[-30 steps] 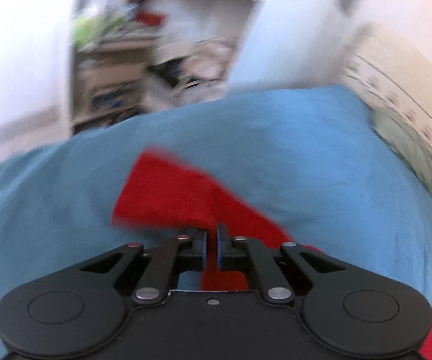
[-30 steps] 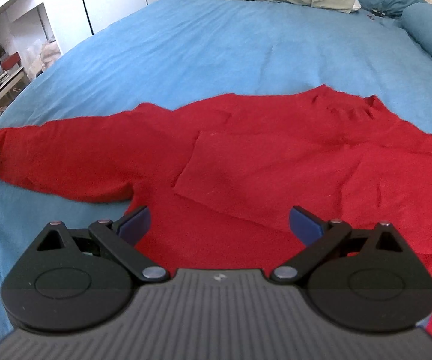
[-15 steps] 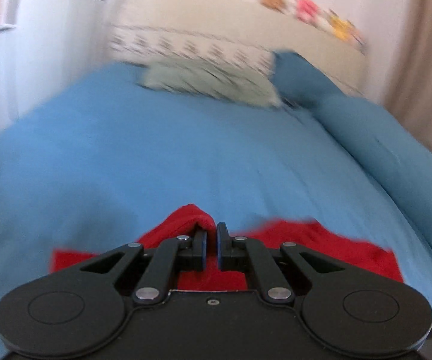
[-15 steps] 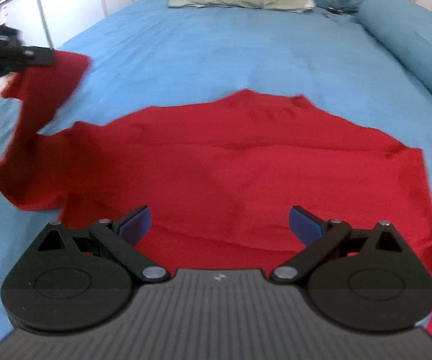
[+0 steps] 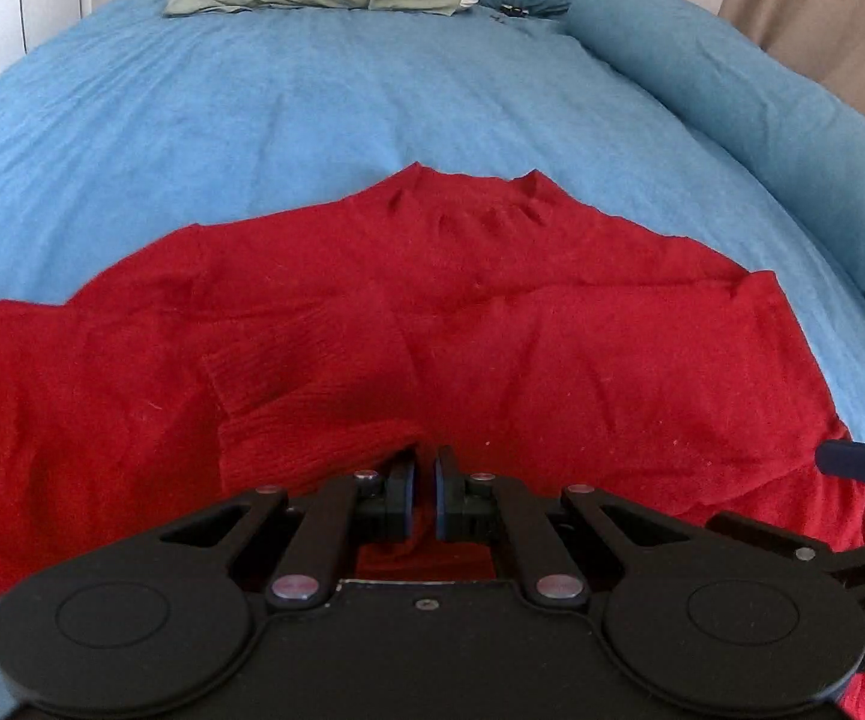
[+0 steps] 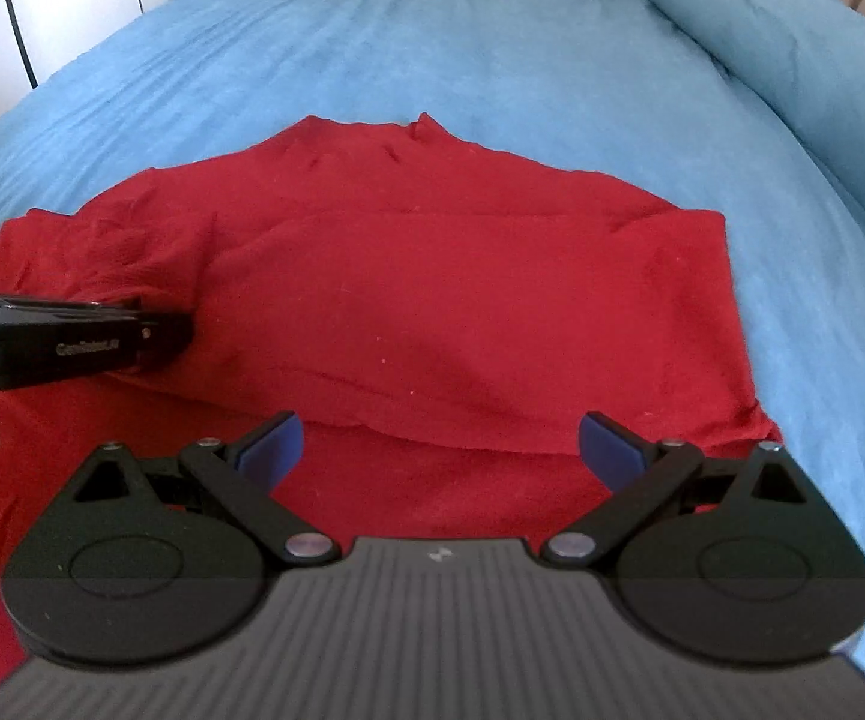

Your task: Fold small clothes

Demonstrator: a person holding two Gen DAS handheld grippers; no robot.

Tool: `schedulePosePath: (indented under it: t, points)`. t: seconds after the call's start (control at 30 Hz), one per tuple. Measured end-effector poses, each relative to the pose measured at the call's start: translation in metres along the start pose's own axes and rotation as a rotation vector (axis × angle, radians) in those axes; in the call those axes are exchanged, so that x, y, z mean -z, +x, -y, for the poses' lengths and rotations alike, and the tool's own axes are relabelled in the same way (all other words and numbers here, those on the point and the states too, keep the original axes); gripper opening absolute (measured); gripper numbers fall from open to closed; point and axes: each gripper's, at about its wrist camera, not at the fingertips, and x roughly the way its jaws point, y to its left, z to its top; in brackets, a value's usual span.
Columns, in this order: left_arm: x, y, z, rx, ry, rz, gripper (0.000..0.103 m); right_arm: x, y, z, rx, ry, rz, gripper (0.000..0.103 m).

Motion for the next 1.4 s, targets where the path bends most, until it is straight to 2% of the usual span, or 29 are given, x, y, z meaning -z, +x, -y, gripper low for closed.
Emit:
schedulePosePath:
  t: [0.07,0.1,0.13,0.2,0.23,0.27,0.47,0.63,0.67,0.73,0.83,1.0,1.07,1.13,1.2,1.23,1.4]
  points:
    - [0.0,-0.01,-0.004,-0.008,-0.015,-0.011,0.01,-0.004,-0.003,-0.003,-0.009,-0.008,0.002,0.103]
    - [0.001,-0.015,-0.006,-0.018,-0.026,-0.016,0.023,-0.007,-0.005,-0.003,-0.017,-0.011,0.003,0.103]
    - [0.0,-0.025,-0.008,-0.028,-0.038,-0.013,0.049,-0.011,-0.007,-0.003,-0.035,-0.01,0.002,0.103]
    - [0.002,-0.046,-0.018,-0.059,-0.055,0.014,0.077,-0.021,-0.012,-0.006,-0.073,-0.01,0.003,0.103]
    - [0.003,-0.056,-0.021,-0.082,-0.061,0.028,0.084,-0.026,-0.016,-0.009,-0.089,-0.017,0.009,0.103]
    - [0.006,-0.07,-0.029,-0.107,-0.067,0.038,0.086,-0.032,-0.018,-0.012,-0.105,-0.029,0.014,0.103]
    - [0.021,-0.111,-0.081,-0.242,-0.125,0.043,0.087,-0.058,-0.027,-0.052,-0.187,-0.166,0.058,0.103]
    - [0.037,-0.116,-0.119,-0.307,-0.169,0.019,0.087,-0.058,-0.013,-0.106,-0.212,-0.419,0.052,0.103]
    - [0.04,-0.115,-0.125,-0.32,-0.179,0.015,0.087,-0.055,-0.006,-0.116,-0.205,-0.475,0.042,0.099]
    - [0.047,-0.114,-0.134,-0.335,-0.206,0.007,0.087,-0.05,0.007,-0.133,-0.194,-0.567,0.024,0.083]
    - [0.056,-0.111,-0.145,-0.332,-0.244,-0.002,0.087,-0.045,0.022,-0.151,-0.194,-0.646,0.015,0.078]
    - [0.06,-0.106,-0.149,-0.325,-0.241,-0.021,0.087,-0.038,0.036,-0.179,-0.172,-0.799,0.032,0.075]
    - [0.059,-0.104,-0.15,-0.32,-0.237,-0.027,0.087,-0.036,0.042,-0.189,-0.166,-0.85,0.023,0.063]
    - [0.059,-0.102,-0.151,-0.316,-0.236,-0.032,0.087,-0.036,0.045,-0.195,-0.163,-0.869,0.022,0.04]
    - [0.058,-0.099,-0.15,-0.311,-0.228,-0.038,0.087,-0.04,0.046,-0.195,-0.151,-0.859,0.03,0.026]
    - [0.057,-0.098,-0.15,-0.31,-0.222,-0.042,0.087,-0.045,0.044,-0.194,-0.153,-0.833,0.04,0.022]
    - [0.052,-0.089,-0.14,-0.294,-0.165,-0.057,0.087,-0.086,0.011,-0.154,-0.175,-0.591,0.134,0.021]
